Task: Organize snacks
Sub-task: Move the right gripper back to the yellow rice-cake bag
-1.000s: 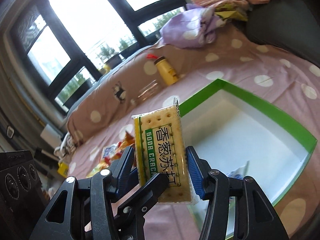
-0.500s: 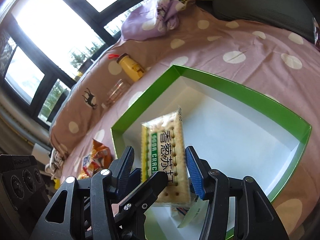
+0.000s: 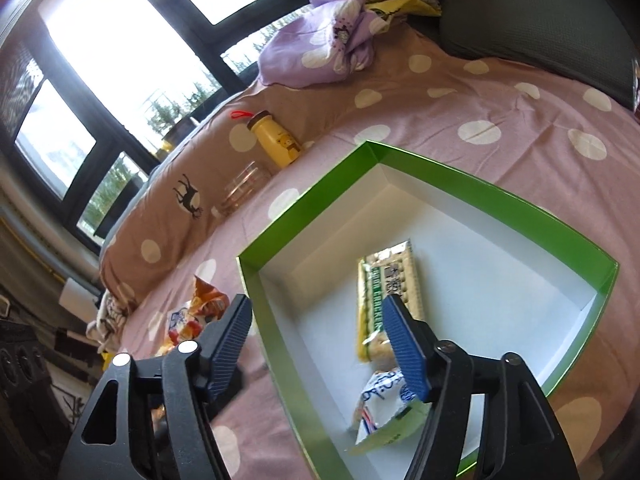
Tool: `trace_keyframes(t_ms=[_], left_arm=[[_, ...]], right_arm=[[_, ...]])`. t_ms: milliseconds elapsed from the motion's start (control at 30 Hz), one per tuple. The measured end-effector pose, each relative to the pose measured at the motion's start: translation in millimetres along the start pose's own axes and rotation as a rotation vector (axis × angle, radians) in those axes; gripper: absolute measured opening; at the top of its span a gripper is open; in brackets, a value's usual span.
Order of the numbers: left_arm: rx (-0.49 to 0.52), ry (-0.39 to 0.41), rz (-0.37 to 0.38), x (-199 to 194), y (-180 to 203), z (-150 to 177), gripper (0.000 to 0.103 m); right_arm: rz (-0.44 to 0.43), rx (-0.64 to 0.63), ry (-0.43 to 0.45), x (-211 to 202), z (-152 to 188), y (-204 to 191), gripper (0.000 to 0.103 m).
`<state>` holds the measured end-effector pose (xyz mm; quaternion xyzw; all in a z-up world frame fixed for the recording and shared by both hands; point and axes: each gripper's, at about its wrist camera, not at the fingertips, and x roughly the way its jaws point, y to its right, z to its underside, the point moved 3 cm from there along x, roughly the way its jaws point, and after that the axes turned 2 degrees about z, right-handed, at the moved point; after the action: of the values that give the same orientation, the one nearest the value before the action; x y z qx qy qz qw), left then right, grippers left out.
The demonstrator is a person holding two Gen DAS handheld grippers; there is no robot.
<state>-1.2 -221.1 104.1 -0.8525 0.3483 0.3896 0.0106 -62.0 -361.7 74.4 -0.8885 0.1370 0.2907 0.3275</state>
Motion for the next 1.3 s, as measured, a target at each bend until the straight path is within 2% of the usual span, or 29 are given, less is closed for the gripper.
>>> trace_keyframes(t_ms=[133, 300, 400, 533, 700, 833, 1000, 1067, 1133, 1200, 1300], left_arm=[[-0.072, 0.064, -0.176, -37, -48, 6, 0.082], [-0.208, 0.057, -0.361, -73, -115, 29, 0.083], [-0.299, 0.051, -0.444, -92, -157, 43, 0.083], [-0.412, 0.015, -0.51, -100, -202, 57, 0.084], [-0.47, -0.028, -0.48, -97, -241, 73, 0.084], [-0.55, -0.088, -0.387, -83, -263, 84, 0.084], [-0.577, -0.132, -0.292, -64, -268, 89, 0.082], [-0.589, -0.149, -0.283, -57, -270, 90, 0.081], [-0.608, -0.16, -0.296, -53, -271, 89, 0.074], [-0.612, -0.162, -0.256, -48, -271, 87, 0.073], [-0.649, -0.166, -0.224, -40, -277, 87, 0.066]], right_arm=[[-0.015, -0.051, -0.003, -2, 5, -20, 0.079], [-0.041, -0.143, -0.006, -4, 16, -55, 0.082], [-0.059, -0.202, -0.02, -2, 25, -79, 0.084], [-0.119, -0.256, -0.075, 5, 42, -109, 0.084], [-0.273, -0.291, -0.218, 20, 69, -155, 0.084], [-0.336, -0.349, -0.33, 41, 86, -202, 0.084], [-0.333, -0.474, -0.502, 92, 110, -263, 0.084], [-0.322, -0.489, -0.592, 118, 122, -277, 0.084], [-0.275, -0.495, -0.655, 144, 132, -283, 0.083], [-0.226, -0.525, -0.663, 159, 140, -284, 0.081], [-0.188, -0.567, -0.69, 177, 151, -286, 0.08]])
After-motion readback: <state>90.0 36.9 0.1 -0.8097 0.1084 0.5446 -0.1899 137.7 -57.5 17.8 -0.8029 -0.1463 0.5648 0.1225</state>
